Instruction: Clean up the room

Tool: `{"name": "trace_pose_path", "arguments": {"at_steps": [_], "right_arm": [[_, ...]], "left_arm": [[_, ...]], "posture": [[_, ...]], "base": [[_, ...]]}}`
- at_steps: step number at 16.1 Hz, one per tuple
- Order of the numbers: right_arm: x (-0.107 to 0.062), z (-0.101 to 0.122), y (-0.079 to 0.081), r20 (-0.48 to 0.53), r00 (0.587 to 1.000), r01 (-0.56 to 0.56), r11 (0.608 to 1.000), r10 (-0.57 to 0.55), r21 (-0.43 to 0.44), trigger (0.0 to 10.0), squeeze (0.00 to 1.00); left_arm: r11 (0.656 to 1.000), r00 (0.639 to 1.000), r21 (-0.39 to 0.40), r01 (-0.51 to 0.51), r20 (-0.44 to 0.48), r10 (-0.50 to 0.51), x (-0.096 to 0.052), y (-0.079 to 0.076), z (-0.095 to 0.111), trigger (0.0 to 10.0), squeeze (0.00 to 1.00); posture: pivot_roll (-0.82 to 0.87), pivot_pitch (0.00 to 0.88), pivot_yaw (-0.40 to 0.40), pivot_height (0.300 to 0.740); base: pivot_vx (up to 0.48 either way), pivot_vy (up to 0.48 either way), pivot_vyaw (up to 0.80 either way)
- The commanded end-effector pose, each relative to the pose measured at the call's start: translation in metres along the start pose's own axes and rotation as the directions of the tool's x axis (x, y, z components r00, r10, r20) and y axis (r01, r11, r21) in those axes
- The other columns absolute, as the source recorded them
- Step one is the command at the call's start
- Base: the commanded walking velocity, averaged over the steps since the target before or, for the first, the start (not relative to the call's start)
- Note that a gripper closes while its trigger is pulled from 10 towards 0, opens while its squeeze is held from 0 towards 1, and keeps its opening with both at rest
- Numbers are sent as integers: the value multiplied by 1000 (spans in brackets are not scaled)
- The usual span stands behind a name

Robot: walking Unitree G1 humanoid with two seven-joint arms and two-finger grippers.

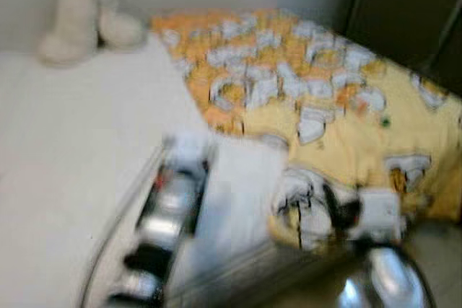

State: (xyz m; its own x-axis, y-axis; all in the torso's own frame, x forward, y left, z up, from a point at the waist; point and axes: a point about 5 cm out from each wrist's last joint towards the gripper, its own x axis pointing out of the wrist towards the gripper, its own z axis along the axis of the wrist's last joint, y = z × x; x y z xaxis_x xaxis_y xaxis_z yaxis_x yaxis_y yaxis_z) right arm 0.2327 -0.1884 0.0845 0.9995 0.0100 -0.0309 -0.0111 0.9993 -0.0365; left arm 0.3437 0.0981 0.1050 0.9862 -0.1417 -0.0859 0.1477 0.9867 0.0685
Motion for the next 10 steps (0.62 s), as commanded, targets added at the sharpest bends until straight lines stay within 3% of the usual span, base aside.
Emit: {"name": "trace_pose_path", "arguments": {"at_steps": [1,4,5,6,10], "right_arm": [[5,2,9,13,999,-34,999,34,14,10000,0],[10,-1,10,-5,999,-45,999,45,16,10000,0],[12,0,11,-4,999,-50,999,50,14,10000,0],[12,0,11,-3,999,-51,999,51,14,10000,0],[14,-1,12,-2,998,-62,998,62,4,10000,0]], "left_arm": [[997,997,40,-68,21,67,-1,19,1,10000,1000],[999,999,-15,-35,29,35,1,18,4,10000,1000],[999,999,-23,-27,42,28,2,19,7,10000,1000],[999,999,-23,-27,45,28,2,19,8,10000,0],[999,999,-28,-24,42,25,5,18,10,10000,0]], "posture": [[42,0,29,740],[54,0,23,740],[56,0,22,740],[56,0,22,740],[51,0,24,740]], "base": [[0,0,587],[0,0,388],[480,0,0],[480,0,0],[480,0,0]]}}
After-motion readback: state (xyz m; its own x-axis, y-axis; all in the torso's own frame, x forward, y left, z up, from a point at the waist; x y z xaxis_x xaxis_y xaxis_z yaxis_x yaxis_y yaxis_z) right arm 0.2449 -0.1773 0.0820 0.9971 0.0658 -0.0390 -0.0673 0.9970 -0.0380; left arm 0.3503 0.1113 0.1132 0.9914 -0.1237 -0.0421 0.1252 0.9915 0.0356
